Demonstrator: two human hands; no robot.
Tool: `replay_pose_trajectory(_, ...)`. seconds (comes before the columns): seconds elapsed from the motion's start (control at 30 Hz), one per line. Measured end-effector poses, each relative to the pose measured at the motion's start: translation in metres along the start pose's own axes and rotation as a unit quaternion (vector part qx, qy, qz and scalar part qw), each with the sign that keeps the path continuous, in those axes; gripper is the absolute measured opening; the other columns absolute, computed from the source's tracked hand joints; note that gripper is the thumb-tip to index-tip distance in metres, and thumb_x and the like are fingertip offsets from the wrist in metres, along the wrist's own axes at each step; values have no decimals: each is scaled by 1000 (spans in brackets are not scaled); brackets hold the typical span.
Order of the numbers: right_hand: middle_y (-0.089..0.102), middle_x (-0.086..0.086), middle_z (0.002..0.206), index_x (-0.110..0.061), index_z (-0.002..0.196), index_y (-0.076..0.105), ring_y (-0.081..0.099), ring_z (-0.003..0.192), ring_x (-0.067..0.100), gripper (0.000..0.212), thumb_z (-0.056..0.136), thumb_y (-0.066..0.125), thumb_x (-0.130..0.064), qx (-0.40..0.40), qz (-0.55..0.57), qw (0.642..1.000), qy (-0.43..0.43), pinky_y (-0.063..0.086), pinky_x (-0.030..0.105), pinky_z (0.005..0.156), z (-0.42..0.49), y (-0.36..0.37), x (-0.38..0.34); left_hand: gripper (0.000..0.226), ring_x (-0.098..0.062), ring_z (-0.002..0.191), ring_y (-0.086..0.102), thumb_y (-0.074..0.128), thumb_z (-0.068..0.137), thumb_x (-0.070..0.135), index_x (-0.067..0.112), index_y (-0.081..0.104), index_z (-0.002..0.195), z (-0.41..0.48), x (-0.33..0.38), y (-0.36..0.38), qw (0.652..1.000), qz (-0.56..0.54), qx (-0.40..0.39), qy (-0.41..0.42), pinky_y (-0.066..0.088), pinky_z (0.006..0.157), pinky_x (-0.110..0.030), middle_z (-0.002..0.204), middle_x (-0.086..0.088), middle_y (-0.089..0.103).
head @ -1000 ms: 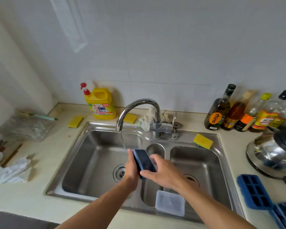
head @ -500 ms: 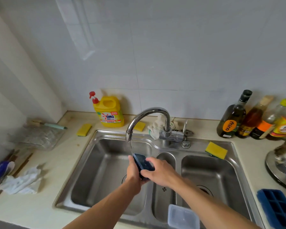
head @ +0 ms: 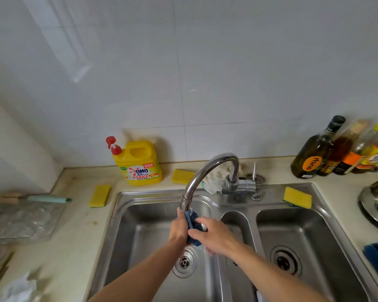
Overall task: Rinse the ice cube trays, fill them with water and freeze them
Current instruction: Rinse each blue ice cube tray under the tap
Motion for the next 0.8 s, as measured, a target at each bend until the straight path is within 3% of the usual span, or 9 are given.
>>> replay_pose_trajectory(0.17, 68, -13, 80, -35, 115, 62, 62, 49, 0, 37, 84, 58, -55, 19, 34, 999, 31, 45, 17, 46, 20, 4, -2, 46, -40, 84, 71, 42, 103, 40, 7, 74, 102, 19, 23, -2, 996, 75, -32, 41, 58, 88, -61, 90, -21, 76)
replay_pose_trajectory(0.23, 72, -6, 87, -33, 117, 63, 61, 52, 4, 39, 85, 56, -55, 38, 28, 998, 37, 47, 20, 48, 26, -2, -2, 56, -39, 87, 71, 37, 105, 48, 6, 74, 98, 24, 35, -8, 992, 107, -24, 62, 59, 89, -54, 91, -21, 74)
replay_pose_trajectory(0.3, 71, -2, 86, -33, 125, 61, 60, 52, 4, 45, 86, 56, -55, 37, 41, 998, 42, 47, 21, 49, 29, -5, 0, 71, -30, 77, 67, 28, 104, 59, 5, 73, 96, 30, 40, -15, 987, 139, -19, 75, 57, 79, -39, 83, -17, 70)
replay_pose_trajectory(0.37, 70, -2, 82, -30, 131, 59, 58, 48, 4, 48, 88, 58, -51, 14, 57, 997, 46, 49, 21, 50, 29, -2, 4, 70, -25, 71, 60, 27, 104, 60, 7, 72, 96, 32, 40, -11, 981, 169, -45, 87, 51, 72, -34, 77, -13, 65)
replay_pose_trajectory(0.5, 61, -8, 83, -30, 134, 58, 59, 58, 4, 49, 90, 56, -50, 27, 38, 997, 56, 45, 19, 53, 26, -7, 8, 46, -25, 67, 55, 37, 106, 33, 9, 65, 79, 34, 37, -6, 976, 185, -36, 107, 47, 70, -34, 70, -11, 61)
replay_pose_trajectory(0.67, 56, -15, 80, -31, 138, 56, 53, 65, 0, 56, 86, 57, -54, 22, 59, 996, 57, 46, 23, 61, 18, -16, 17, 29, -22, 70, 52, 42, 104, 17, 5, 62, 88, 26, 38, 7, 966, 211, -81, 128, 45, 65, -36, 75, -14, 58)
replay_pose_trajectory(0.73, 64, -10, 96, -33, 142, 53, 60, 69, 3, 63, 83, 57, -56, 13, 64, 996, 64, 49, 21, 57, 14, -17, 22, 27, -25, 73, 53, 42, 104, 15, 2, 61, 90, 22, 42, 8, 958, 229, -84, 149, 47, 68, -40, 81, -20, 60)
replay_pose_trajectory(0.8, 64, -2, 127, -33, 145, 51, 63, 93, 10, 69, 81, 57, -58, 25, 58, 996, 64, 55, 28, 72, 11, -20, 25, 34, -35, 80, 63, 42, 106, 19, -8, 62, 99, 19, 47, 8, 953, 243, -75, 163, 55, 77, -47, 94, -28, 68)
Point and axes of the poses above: each hand's wrist, its own z-axis towards the middle knuckle, its own y-axis out of the palm, x = y × z, the point moved 10 cm from there along z, towards the middle knuckle
